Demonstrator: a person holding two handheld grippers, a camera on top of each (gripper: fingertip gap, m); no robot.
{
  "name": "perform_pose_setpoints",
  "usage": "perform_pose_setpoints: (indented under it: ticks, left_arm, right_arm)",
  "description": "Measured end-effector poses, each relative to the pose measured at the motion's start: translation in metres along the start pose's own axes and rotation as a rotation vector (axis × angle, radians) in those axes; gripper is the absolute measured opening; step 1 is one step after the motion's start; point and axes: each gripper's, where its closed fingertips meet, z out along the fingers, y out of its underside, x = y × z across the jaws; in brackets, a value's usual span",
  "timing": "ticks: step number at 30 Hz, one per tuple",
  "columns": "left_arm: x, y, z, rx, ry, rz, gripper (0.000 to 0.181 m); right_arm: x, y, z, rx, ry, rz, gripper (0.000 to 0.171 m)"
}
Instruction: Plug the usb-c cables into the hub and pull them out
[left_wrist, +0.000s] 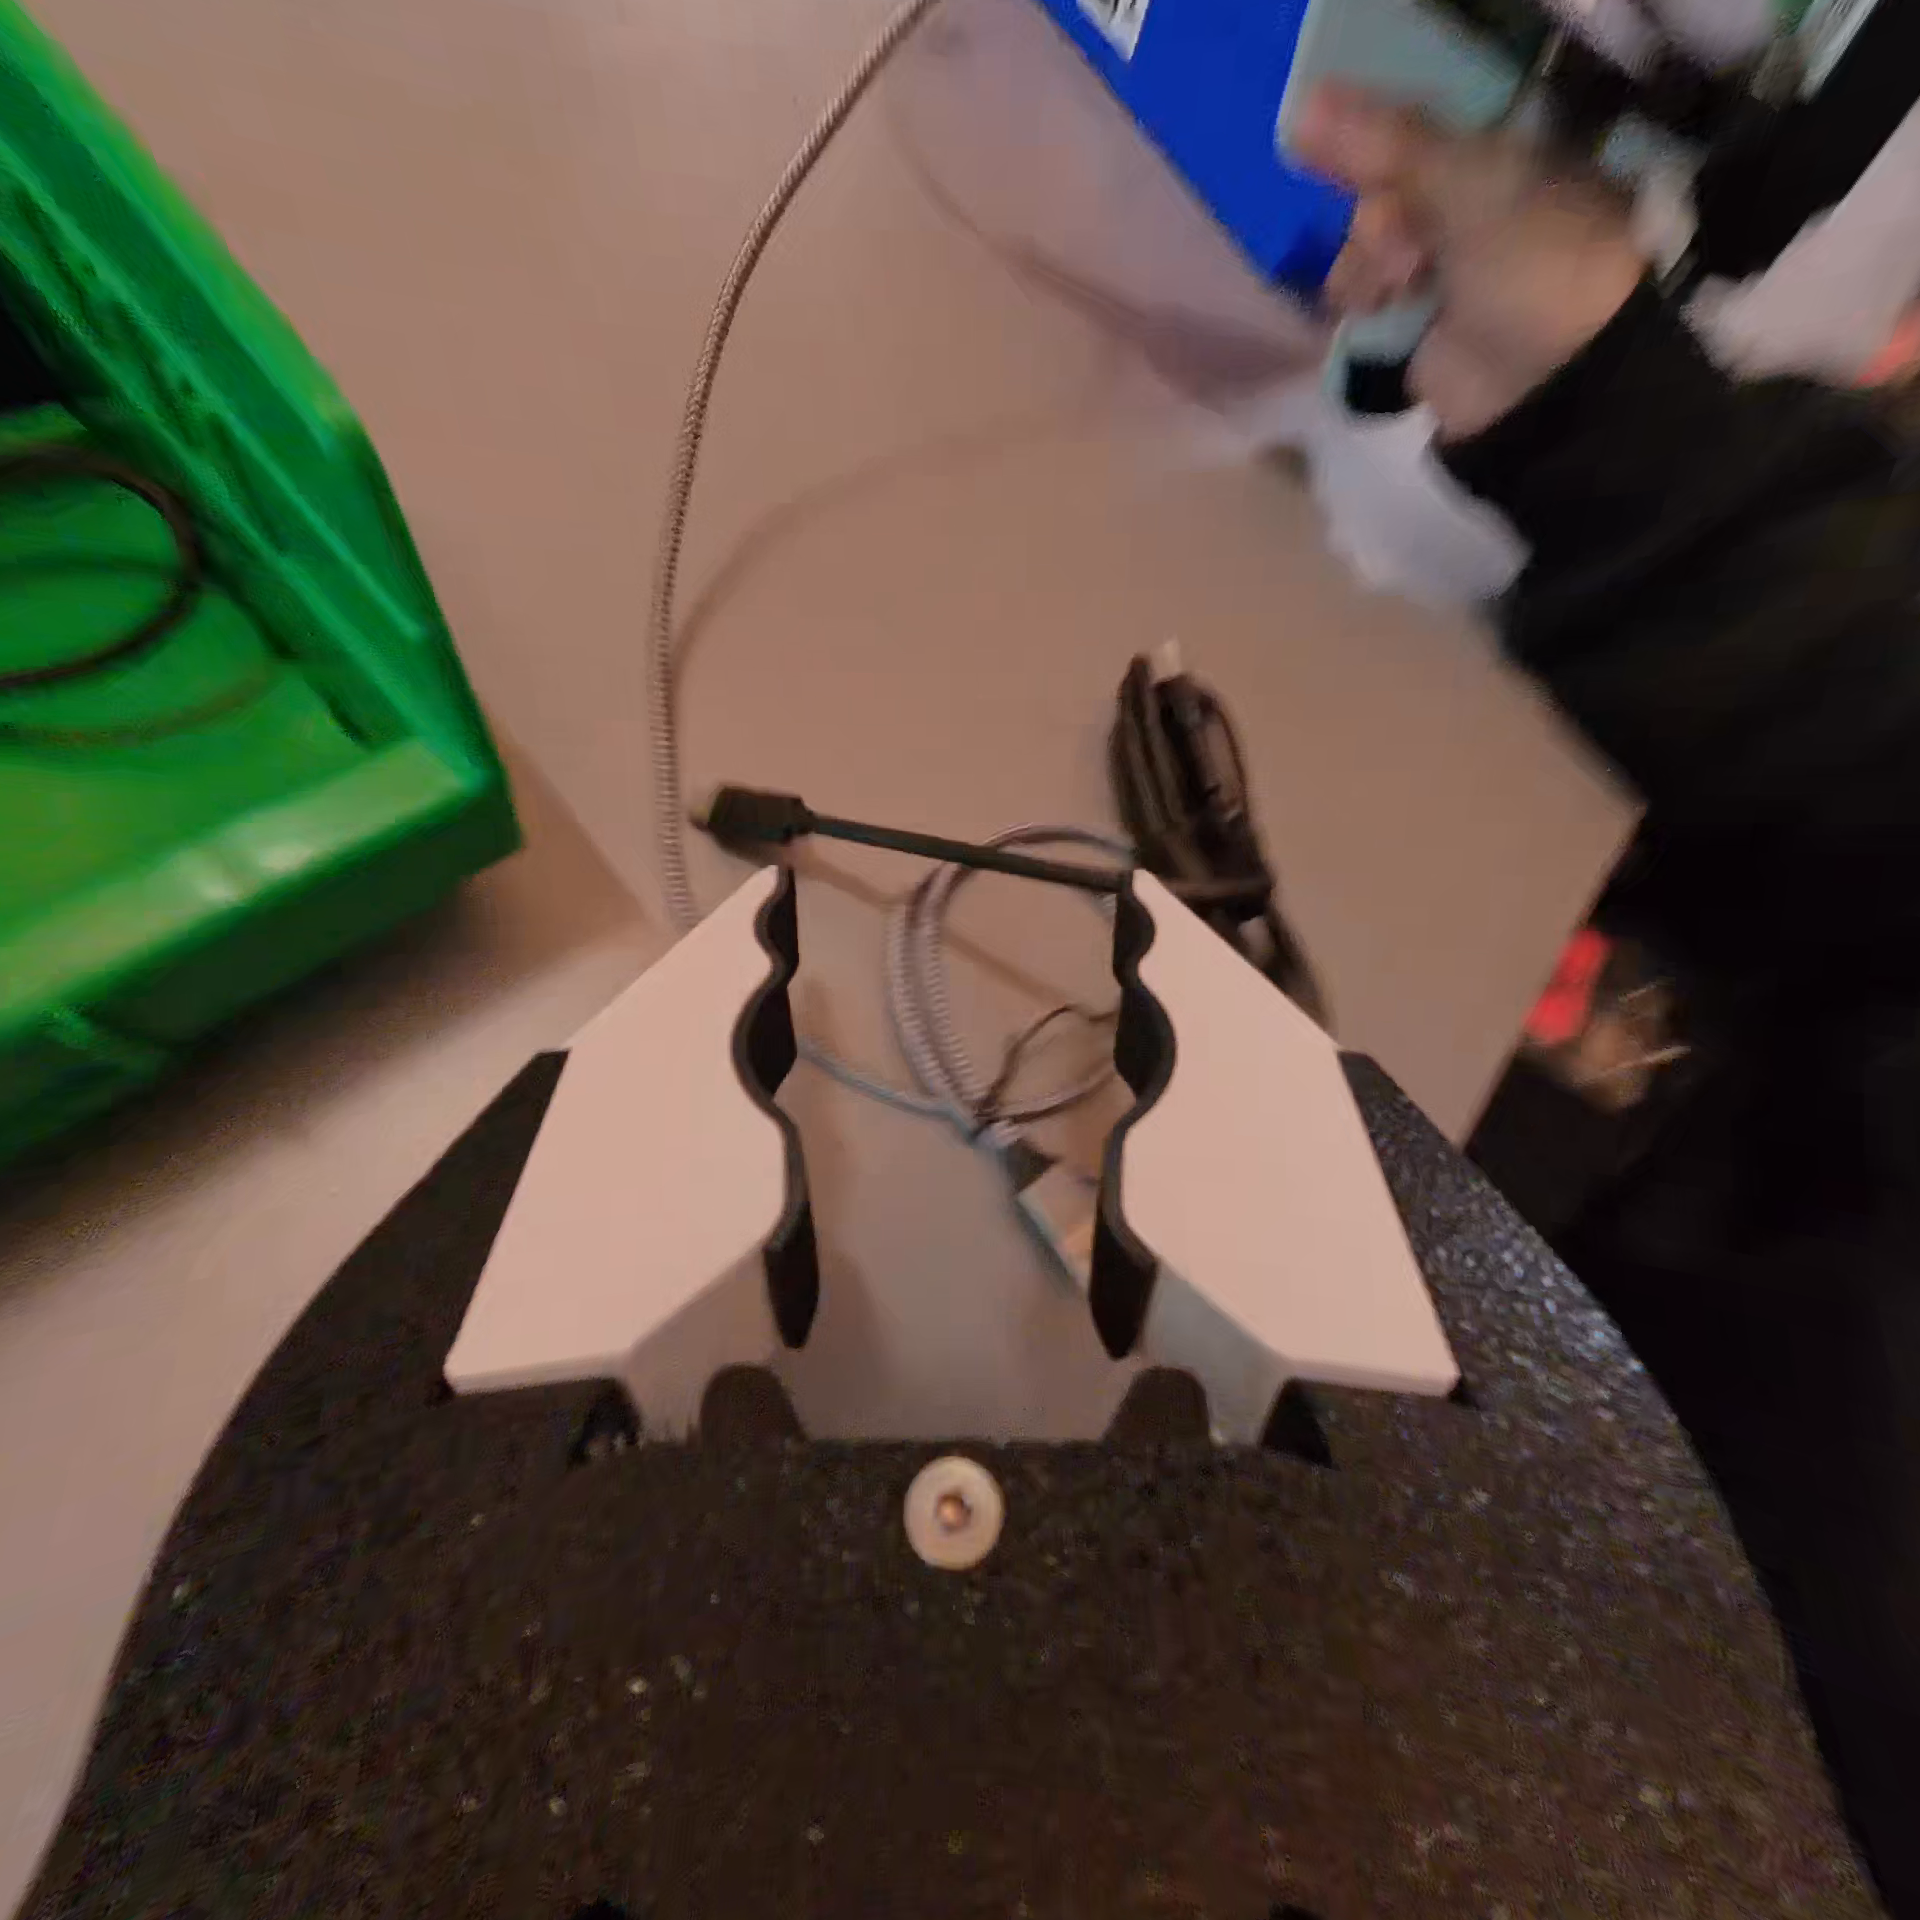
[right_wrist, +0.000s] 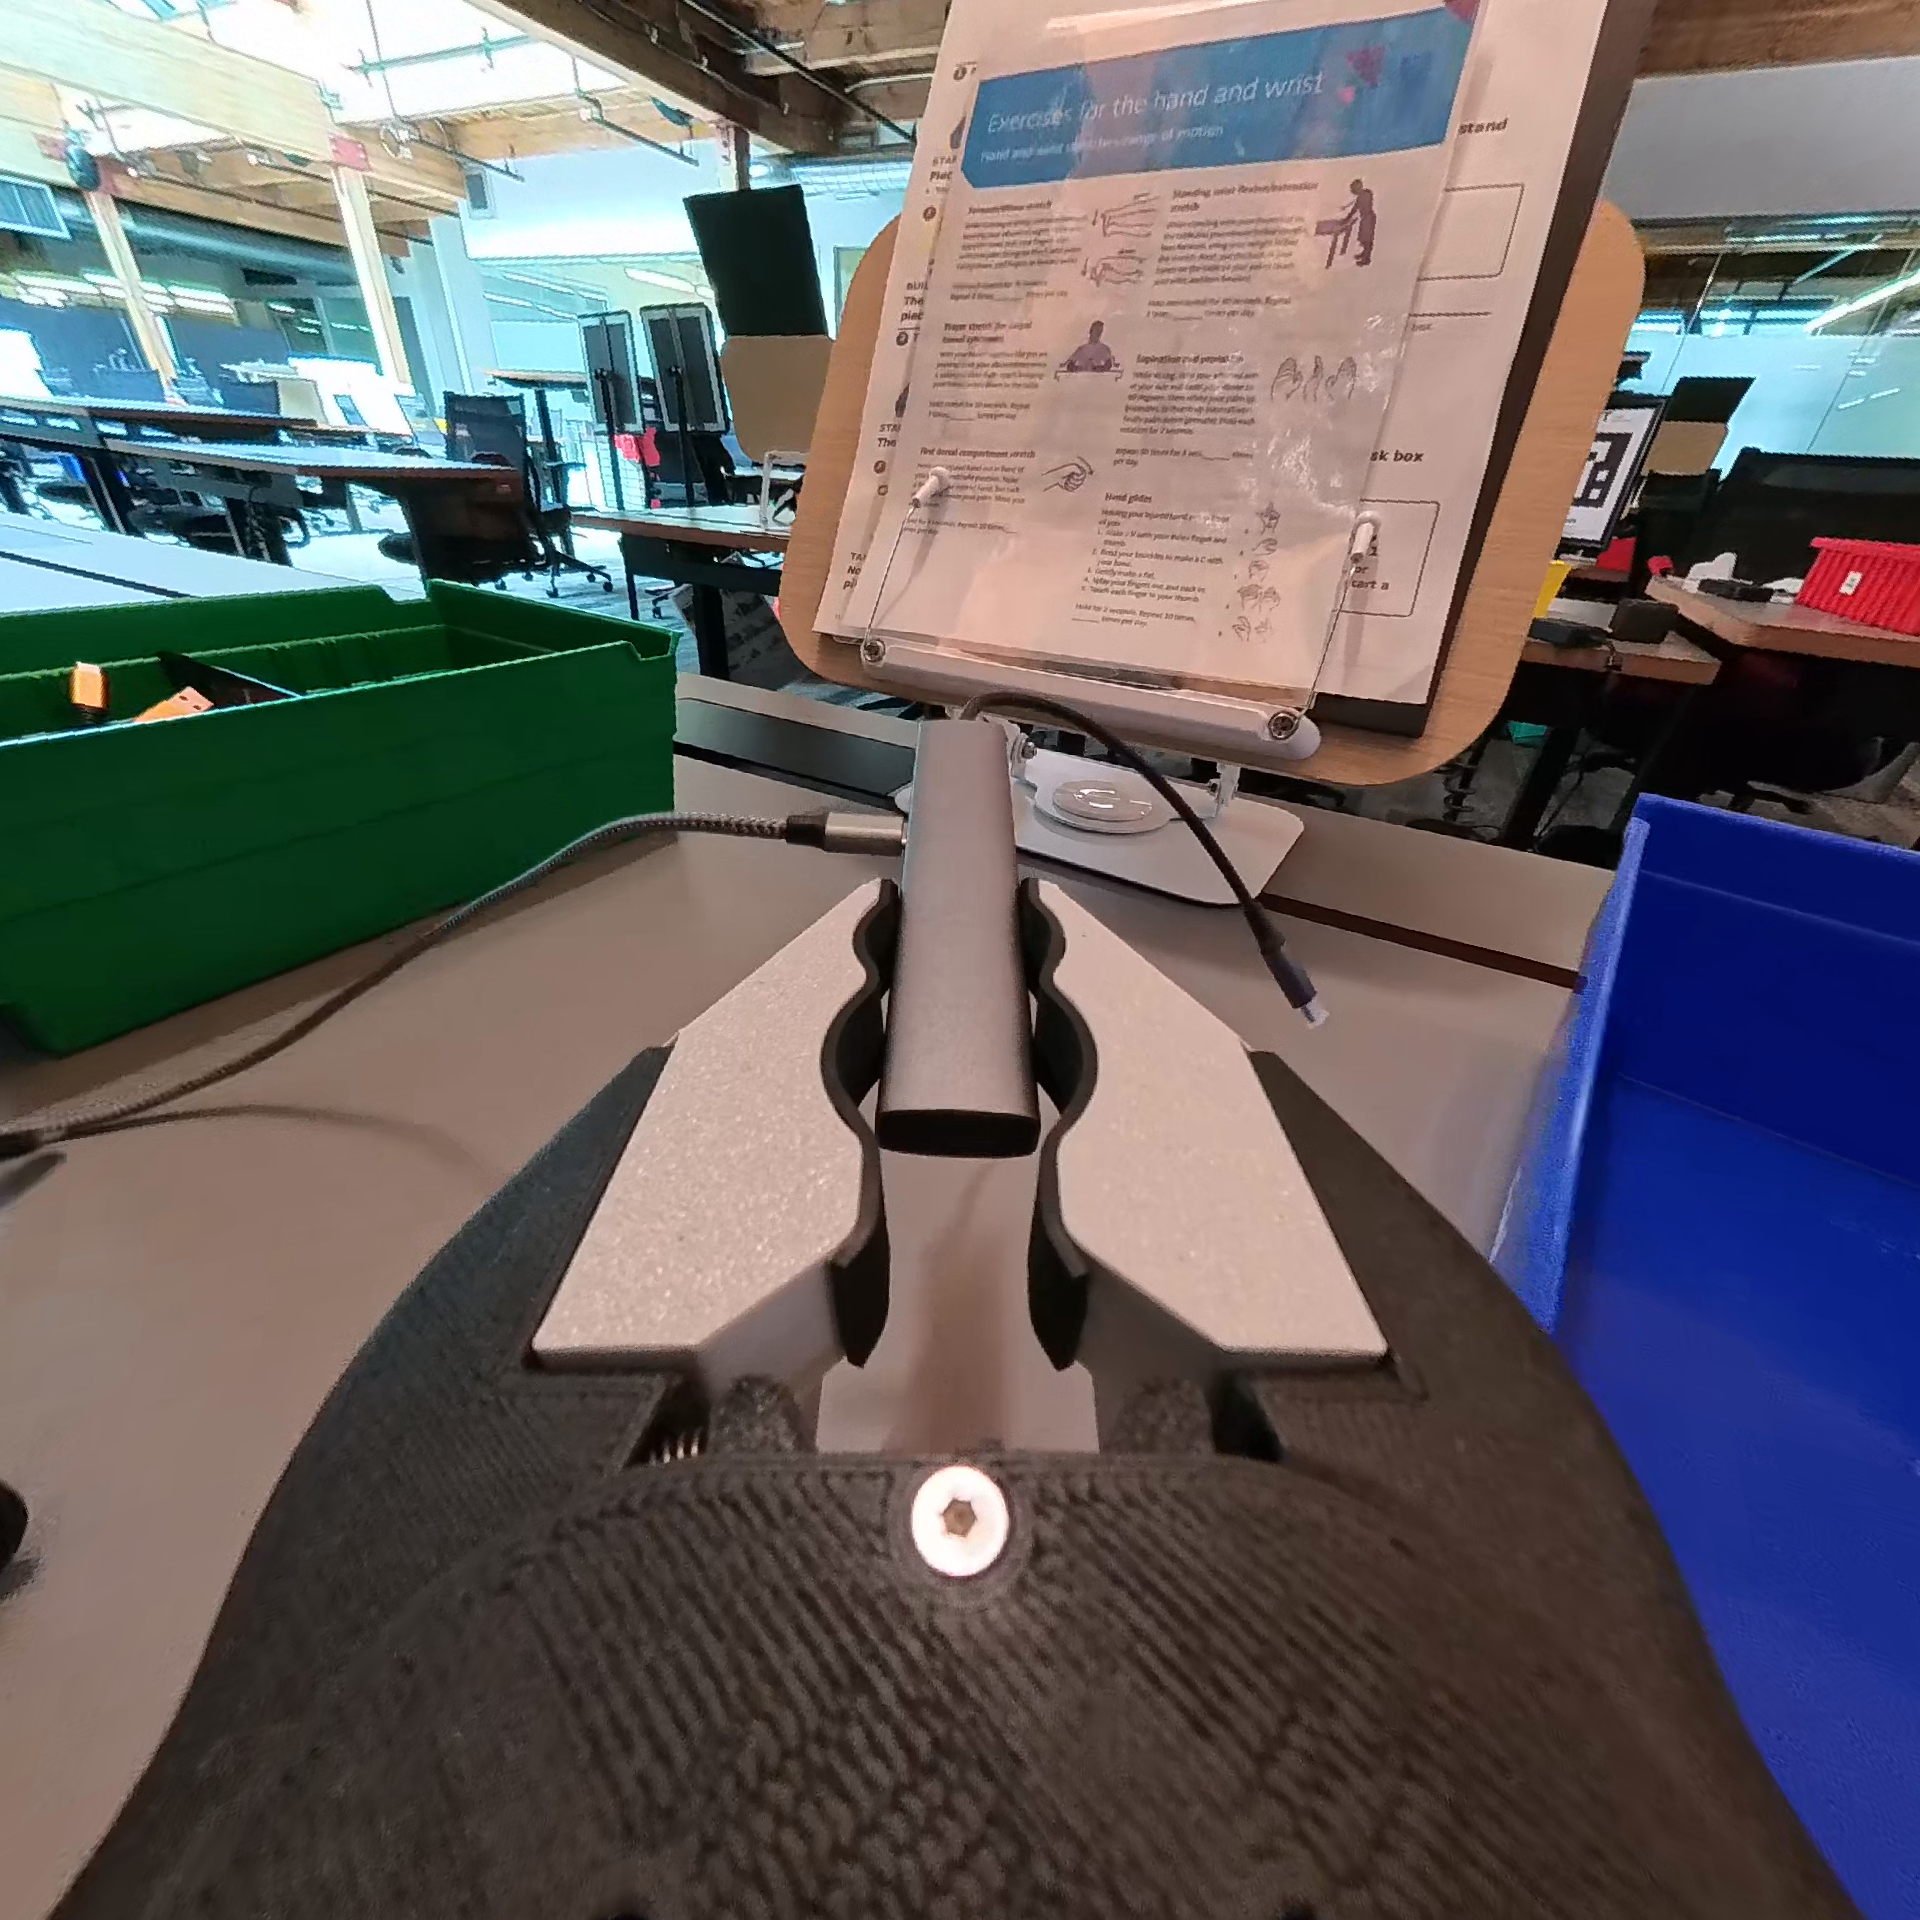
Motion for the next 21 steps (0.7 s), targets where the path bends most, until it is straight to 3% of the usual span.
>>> perform_pose_setpoints:
  ticks: [2, 5, 11, 16, 21]
  left_arm:
    - [0.008, -0.007, 0.003, 0.062, 0.071, -0.174, 0.058]
    - [0.008, -0.016, 0.004, 0.133, 0.117, -0.283, 0.059]
    - [0.005, -0.008, -0.01, 0.095, 0.084, -0.221, 0.059]
    - [-0.018, 0.012, -0.018, -0.037, -0.128, -0.149, 0.059]
    - [-0.023, 0.0, -0.017, -0.02, -0.224, -0.131, 0.057]
  right_arm:
    - [0.0, 0.002, 0.001, -0.007, 0.002, -0.007, 0.022]
    - [0.0, 0.003, 0.001, -0.013, 0.004, -0.009, 0.022]
    - [0.0, 0.004, 0.002, -0.019, 0.003, -0.006, 0.022]
    - [-0.001, 0.004, 0.002, -0.018, 0.0, -0.007, 0.022]
    - [-0.001, 0.004, 0.002, -0.017, -0.003, -0.005, 0.022]
